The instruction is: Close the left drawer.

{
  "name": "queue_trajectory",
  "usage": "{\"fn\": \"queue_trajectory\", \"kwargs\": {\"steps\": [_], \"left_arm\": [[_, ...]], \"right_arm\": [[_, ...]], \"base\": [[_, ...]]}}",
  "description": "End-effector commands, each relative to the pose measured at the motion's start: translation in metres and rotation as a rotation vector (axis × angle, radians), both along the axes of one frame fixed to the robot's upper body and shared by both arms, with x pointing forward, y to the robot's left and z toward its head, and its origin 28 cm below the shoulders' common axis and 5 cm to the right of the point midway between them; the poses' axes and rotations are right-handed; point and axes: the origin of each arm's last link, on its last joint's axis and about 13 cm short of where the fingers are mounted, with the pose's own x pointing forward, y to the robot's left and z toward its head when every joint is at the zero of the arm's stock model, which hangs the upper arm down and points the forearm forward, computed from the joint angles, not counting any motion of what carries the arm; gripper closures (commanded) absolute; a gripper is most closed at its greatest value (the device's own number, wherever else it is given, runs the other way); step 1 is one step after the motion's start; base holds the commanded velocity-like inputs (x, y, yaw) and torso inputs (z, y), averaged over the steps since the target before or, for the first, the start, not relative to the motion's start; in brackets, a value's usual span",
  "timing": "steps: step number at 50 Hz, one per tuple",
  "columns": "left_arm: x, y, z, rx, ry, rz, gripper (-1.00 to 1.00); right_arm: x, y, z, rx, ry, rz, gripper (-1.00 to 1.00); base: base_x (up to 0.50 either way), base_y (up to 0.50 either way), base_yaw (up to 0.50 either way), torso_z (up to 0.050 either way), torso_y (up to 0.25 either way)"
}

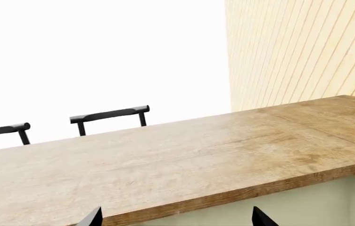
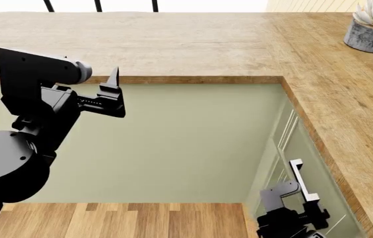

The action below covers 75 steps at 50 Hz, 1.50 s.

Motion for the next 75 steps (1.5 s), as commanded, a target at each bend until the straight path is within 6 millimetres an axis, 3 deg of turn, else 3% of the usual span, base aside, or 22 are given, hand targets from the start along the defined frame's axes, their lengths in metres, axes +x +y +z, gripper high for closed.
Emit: {"fn": "queue_trajectory", "kwargs": {"steps": [1, 75], "left_arm": [[0.0, 0.0, 0.0, 0.001, 0.0, 0.001, -1.0], [-0.003, -0.001, 0.001, 0.005, -0.006, -0.009, -1.0]], "right_arm": [[-0.003, -0.011, -0.002, -0.051, 0.023, -0.081, -1.0], [-0.012, -0.032, -0.001, -0.232, -0.007, -0.338, -1.0]], "base": [[0.0, 0.0, 0.0, 0.0, 0.0], [0.0, 0.0, 0.0, 0.0, 0.0]]}}
